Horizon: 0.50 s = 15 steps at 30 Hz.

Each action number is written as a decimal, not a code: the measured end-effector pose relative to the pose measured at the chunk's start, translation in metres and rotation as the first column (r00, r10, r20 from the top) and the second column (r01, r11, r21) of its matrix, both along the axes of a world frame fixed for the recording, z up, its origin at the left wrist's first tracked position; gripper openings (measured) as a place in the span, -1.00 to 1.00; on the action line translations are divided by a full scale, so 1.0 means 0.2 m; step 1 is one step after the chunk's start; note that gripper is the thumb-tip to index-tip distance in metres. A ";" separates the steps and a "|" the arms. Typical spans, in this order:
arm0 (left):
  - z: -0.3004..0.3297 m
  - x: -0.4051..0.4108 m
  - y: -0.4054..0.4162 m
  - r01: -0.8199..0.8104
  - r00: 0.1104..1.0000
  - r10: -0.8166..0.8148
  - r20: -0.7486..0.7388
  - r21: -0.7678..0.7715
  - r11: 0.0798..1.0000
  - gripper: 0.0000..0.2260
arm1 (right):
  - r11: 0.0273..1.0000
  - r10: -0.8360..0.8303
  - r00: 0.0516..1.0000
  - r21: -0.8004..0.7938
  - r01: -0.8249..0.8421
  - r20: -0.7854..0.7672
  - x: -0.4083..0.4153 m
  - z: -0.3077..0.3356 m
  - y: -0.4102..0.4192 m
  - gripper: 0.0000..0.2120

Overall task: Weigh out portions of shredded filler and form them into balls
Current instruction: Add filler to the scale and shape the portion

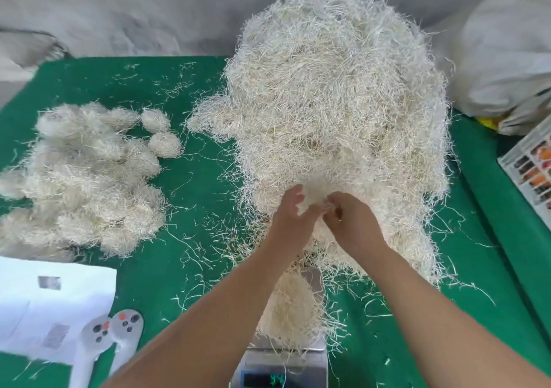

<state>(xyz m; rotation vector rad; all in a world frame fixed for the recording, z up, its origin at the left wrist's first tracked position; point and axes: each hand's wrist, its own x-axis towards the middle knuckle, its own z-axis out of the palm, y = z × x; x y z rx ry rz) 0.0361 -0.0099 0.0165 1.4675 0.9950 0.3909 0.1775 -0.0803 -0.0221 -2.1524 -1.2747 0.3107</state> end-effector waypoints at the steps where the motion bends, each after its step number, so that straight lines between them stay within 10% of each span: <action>1: 0.02 0.04 0.04 -0.048 0.998 0.052 0.025 -0.154 0.987 -0.41 | 0.995 0.046 0.999 0.088 -0.048 0.019 -0.01 0.00 -0.01 -0.89; 6: 0.05 0.10 0.17 -0.041 0.999 0.041 -0.009 -0.102 0.994 -0.76 | 0.943 0.226 0.974 0.249 -0.220 0.004 -0.04 -0.02 -0.02 -0.57; 10: 0.07 0.05 0.20 -0.088 0.991 0.083 0.109 0.037 0.995 -0.70 | 0.976 0.083 0.961 0.216 -0.025 -0.265 -0.05 -0.01 0.01 -0.15; 15: 0.12 -0.05 0.19 0.042 0.961 -0.047 0.272 0.023 0.999 -0.80 | 0.993 0.048 0.978 -0.119 -0.024 0.205 0.05 0.04 0.13 -0.07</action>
